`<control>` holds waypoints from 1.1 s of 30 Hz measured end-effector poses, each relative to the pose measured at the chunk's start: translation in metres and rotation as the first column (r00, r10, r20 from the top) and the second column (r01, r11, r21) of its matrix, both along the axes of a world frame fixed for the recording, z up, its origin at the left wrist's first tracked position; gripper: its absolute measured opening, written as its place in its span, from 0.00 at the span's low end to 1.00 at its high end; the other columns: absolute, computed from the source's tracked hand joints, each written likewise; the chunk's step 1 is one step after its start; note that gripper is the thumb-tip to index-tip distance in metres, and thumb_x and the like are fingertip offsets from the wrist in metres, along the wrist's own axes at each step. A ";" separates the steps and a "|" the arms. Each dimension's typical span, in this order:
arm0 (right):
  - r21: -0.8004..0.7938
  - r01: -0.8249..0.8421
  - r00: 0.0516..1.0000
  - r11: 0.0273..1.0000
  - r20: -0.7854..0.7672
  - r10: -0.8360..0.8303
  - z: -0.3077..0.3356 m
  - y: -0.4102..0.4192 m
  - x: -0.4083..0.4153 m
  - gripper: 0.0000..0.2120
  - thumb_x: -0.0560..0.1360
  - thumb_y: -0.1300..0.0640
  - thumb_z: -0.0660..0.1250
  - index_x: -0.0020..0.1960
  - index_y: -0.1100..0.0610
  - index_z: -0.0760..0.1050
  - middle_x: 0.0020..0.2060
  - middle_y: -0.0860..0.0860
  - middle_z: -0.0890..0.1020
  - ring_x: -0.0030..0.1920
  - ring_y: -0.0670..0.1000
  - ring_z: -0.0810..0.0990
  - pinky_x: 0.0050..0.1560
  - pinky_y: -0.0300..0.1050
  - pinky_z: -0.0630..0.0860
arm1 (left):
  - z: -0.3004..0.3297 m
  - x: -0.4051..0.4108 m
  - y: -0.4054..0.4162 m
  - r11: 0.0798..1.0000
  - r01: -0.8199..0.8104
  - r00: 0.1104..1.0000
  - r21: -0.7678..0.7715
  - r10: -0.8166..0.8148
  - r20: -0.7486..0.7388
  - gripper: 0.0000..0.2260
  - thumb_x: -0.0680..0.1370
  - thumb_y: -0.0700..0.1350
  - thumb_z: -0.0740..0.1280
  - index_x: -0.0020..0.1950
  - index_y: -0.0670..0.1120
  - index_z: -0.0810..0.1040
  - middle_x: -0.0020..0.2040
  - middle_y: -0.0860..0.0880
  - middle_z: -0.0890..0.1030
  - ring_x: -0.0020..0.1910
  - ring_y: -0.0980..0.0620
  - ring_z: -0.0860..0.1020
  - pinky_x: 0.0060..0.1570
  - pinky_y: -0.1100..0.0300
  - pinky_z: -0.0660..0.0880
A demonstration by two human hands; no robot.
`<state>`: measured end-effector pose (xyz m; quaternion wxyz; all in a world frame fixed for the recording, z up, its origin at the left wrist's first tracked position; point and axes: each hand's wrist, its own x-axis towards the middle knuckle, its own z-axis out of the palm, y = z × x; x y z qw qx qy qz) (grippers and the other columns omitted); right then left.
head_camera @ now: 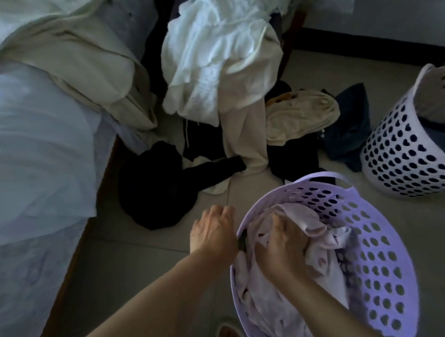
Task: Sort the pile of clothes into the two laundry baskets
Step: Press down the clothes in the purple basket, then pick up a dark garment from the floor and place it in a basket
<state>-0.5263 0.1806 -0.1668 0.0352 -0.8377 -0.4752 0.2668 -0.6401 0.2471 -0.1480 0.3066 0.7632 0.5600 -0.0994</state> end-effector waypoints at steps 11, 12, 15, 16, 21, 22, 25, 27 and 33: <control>-0.049 -0.131 0.989 0.990 -0.082 0.126 -0.029 0.107 -0.086 0.33 0.74 0.54 0.66 0.74 0.61 0.57 0.69 0.57 0.66 0.70 0.56 0.63 0.69 0.43 0.59 | -0.036 -0.089 0.089 0.996 -0.092 0.992 0.010 0.093 -0.085 0.23 0.76 0.46 0.63 0.70 0.49 0.65 0.66 0.48 0.68 0.66 0.47 0.67 0.63 0.55 0.65; -0.058 -0.139 0.987 0.989 -0.085 0.134 -0.034 0.115 -0.094 0.33 0.74 0.54 0.67 0.74 0.61 0.58 0.69 0.57 0.67 0.70 0.56 0.63 0.69 0.43 0.59 | -0.042 -0.097 0.096 0.995 -0.101 0.991 0.001 0.101 -0.087 0.23 0.76 0.45 0.63 0.71 0.49 0.64 0.66 0.48 0.68 0.66 0.47 0.67 0.63 0.54 0.65; -0.071 -0.151 0.984 0.986 -0.106 0.143 -0.052 0.137 -0.119 0.34 0.73 0.55 0.68 0.74 0.61 0.59 0.68 0.57 0.68 0.70 0.57 0.64 0.69 0.43 0.60 | -0.064 -0.125 0.118 0.992 -0.126 0.987 -0.026 0.123 -0.106 0.25 0.75 0.43 0.63 0.72 0.48 0.61 0.67 0.48 0.68 0.65 0.46 0.68 0.63 0.54 0.66; -0.078 -0.155 0.983 0.985 -0.116 0.145 -0.060 0.143 -0.126 0.34 0.73 0.55 0.68 0.74 0.61 0.59 0.68 0.57 0.67 0.70 0.56 0.64 0.69 0.43 0.60 | -0.074 -0.133 0.126 0.990 -0.137 0.984 -0.035 0.132 -0.118 0.26 0.75 0.43 0.64 0.72 0.48 0.61 0.67 0.48 0.68 0.66 0.46 0.68 0.63 0.54 0.66; -0.160 -0.247 0.963 0.956 -0.153 0.223 -0.114 0.165 -0.150 0.35 0.75 0.54 0.66 0.76 0.57 0.53 0.72 0.54 0.62 0.72 0.54 0.61 0.70 0.41 0.59 | -0.125 -0.166 0.148 0.984 -0.151 0.973 -0.098 0.131 -0.188 0.29 0.76 0.44 0.65 0.74 0.48 0.57 0.70 0.46 0.65 0.67 0.44 0.68 0.64 0.52 0.66; -0.173 -0.264 0.958 0.949 -0.163 0.237 -0.126 0.168 -0.155 0.36 0.75 0.54 0.66 0.76 0.55 0.52 0.72 0.54 0.61 0.72 0.54 0.60 0.70 0.41 0.59 | -0.138 -0.170 0.150 0.981 -0.156 0.972 -0.111 0.133 -0.195 0.29 0.76 0.43 0.65 0.74 0.48 0.57 0.70 0.45 0.65 0.66 0.44 0.68 0.64 0.51 0.66; -0.194 -0.307 0.941 0.932 -0.210 0.267 -0.167 0.179 -0.166 0.36 0.75 0.54 0.65 0.77 0.51 0.49 0.75 0.53 0.57 0.74 0.54 0.57 0.71 0.42 0.57 | -0.180 -0.177 0.153 0.974 -0.183 0.971 -0.132 0.158 -0.180 0.29 0.76 0.42 0.64 0.74 0.49 0.57 0.69 0.44 0.64 0.64 0.43 0.70 0.61 0.52 0.69; -0.197 -0.339 0.925 0.920 -0.248 0.288 -0.196 0.185 -0.172 0.36 0.76 0.54 0.64 0.77 0.50 0.47 0.76 0.53 0.54 0.74 0.54 0.55 0.72 0.43 0.57 | -0.208 -0.180 0.153 0.967 -0.199 0.974 -0.162 0.176 -0.145 0.28 0.78 0.41 0.62 0.75 0.49 0.56 0.71 0.43 0.62 0.64 0.44 0.70 0.58 0.55 0.69; -0.206 -0.422 0.890 0.883 -0.281 0.360 -0.299 0.195 -0.186 0.39 0.77 0.56 0.64 0.77 0.47 0.41 0.76 0.59 0.43 0.76 0.57 0.53 0.74 0.46 0.59 | -0.307 -0.193 0.153 0.916 -0.276 0.950 -0.292 0.215 -0.226 0.32 0.80 0.45 0.60 0.77 0.60 0.45 0.77 0.39 0.43 0.69 0.40 0.65 0.69 0.42 0.62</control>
